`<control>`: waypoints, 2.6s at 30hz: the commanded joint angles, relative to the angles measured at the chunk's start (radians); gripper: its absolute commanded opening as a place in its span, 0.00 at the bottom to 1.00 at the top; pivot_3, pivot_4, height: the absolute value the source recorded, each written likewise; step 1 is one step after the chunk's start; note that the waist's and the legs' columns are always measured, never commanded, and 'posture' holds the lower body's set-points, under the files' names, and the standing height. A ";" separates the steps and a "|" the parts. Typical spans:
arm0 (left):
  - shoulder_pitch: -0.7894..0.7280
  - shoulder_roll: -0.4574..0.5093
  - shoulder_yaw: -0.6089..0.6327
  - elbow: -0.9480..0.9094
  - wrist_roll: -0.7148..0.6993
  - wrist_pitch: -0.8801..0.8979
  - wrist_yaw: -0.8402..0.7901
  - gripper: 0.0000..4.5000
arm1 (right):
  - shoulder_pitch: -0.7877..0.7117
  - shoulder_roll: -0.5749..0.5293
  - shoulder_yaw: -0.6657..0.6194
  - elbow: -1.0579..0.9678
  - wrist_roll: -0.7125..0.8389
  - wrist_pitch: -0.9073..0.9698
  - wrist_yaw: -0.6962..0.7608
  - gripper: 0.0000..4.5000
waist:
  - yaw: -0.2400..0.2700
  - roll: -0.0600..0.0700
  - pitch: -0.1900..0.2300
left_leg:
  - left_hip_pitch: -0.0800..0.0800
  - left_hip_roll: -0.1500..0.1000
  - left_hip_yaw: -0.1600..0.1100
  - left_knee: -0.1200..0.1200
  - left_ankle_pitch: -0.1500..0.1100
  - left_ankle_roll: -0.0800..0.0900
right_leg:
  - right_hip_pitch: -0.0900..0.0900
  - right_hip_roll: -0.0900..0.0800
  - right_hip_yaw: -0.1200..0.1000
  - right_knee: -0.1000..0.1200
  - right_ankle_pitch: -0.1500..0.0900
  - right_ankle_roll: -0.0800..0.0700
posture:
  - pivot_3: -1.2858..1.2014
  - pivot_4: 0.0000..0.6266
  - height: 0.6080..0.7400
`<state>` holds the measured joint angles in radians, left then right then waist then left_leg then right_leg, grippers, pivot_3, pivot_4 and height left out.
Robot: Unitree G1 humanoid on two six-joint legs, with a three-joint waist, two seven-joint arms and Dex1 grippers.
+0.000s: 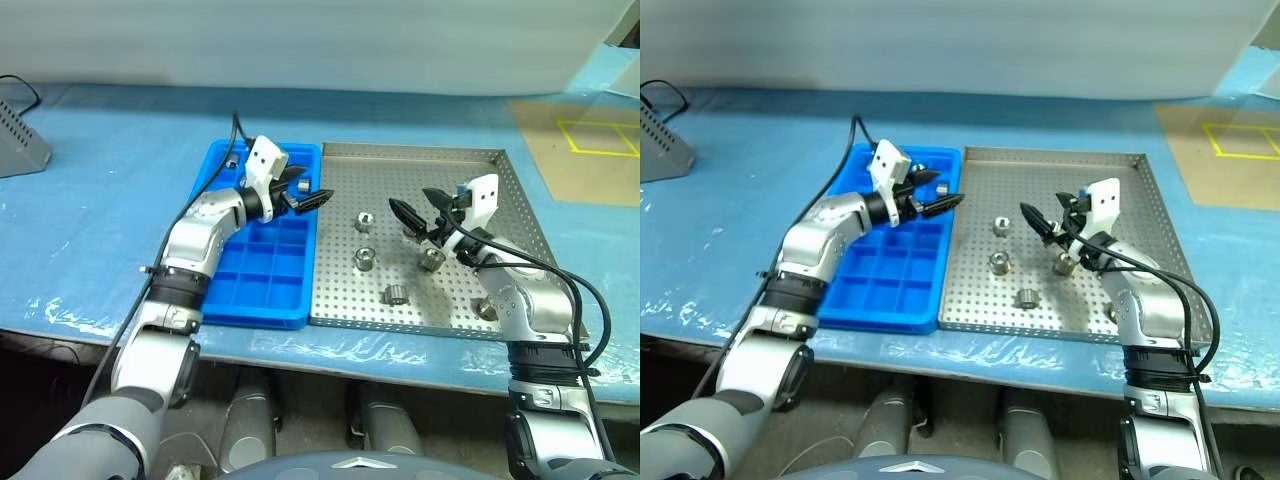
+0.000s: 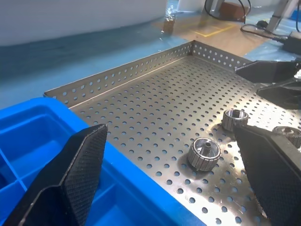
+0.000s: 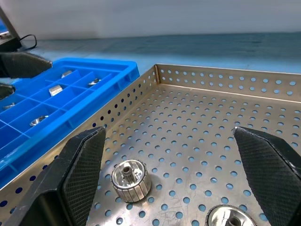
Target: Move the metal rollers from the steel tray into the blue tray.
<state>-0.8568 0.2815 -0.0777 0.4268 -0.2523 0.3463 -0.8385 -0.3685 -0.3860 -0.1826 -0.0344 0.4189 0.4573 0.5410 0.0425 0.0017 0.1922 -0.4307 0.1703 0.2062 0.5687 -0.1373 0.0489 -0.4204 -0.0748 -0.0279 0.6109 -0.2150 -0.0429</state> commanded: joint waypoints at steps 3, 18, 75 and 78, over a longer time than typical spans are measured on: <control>-0.273 -0.032 -0.038 0.345 0.102 -0.202 -0.049 1.00 | 0.025 0.012 -0.039 -0.090 0.020 -0.018 -0.046 0.99 | -0.002 0.000 0.000 | 0.000 -0.001 0.000 0.001 0.000 0.001 | 0.001 0.000 0.000 -0.001 0.000 0.001 | 0.39 0.24 1.00; -0.536 -0.171 -0.174 0.893 0.421 -0.426 -0.087 1.00 | 0.203 0.071 -0.053 -0.256 -0.001 -0.031 -0.187 0.99 | -0.061 0.000 0.000 | -0.002 -0.001 0.000 0.003 -0.001 0.005 | 0.001 0.000 0.000 -0.004 0.001 0.002 | 0.32 0.24 1.00; -0.437 -0.212 -0.139 0.934 0.587 -0.324 0.059 0.38 | 0.193 0.122 0.025 -0.159 -0.173 -0.135 -0.277 1.00 | -0.143 0.000 0.000 | 0.008 -0.006 -0.001 0.005 -0.007 0.011 | 0.019 -0.005 -0.001 -0.025 -0.003 0.010 | 0.30 0.24 1.00; -0.452 -0.189 -0.079 0.922 0.537 -0.339 0.076 0.38 | 0.185 0.119 0.033 -0.148 -0.177 -0.140 -0.271 1.00 | -0.143 0.000 0.000 | 0.007 -0.007 -0.001 0.005 -0.007 0.012 | 0.018 -0.006 -0.001 -0.025 -0.003 0.009 | 0.30 0.24 1.00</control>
<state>-1.2796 0.0565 -0.2040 1.3729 0.3250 0.0212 -0.7979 -0.1728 -0.2661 -0.1500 -0.1689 0.2431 0.3421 0.2646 -0.1007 0.0020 0.1922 -0.4246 0.1631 0.2056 0.5738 -0.1441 0.0612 -0.4032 -0.0812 -0.0288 0.5860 -0.2156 -0.0371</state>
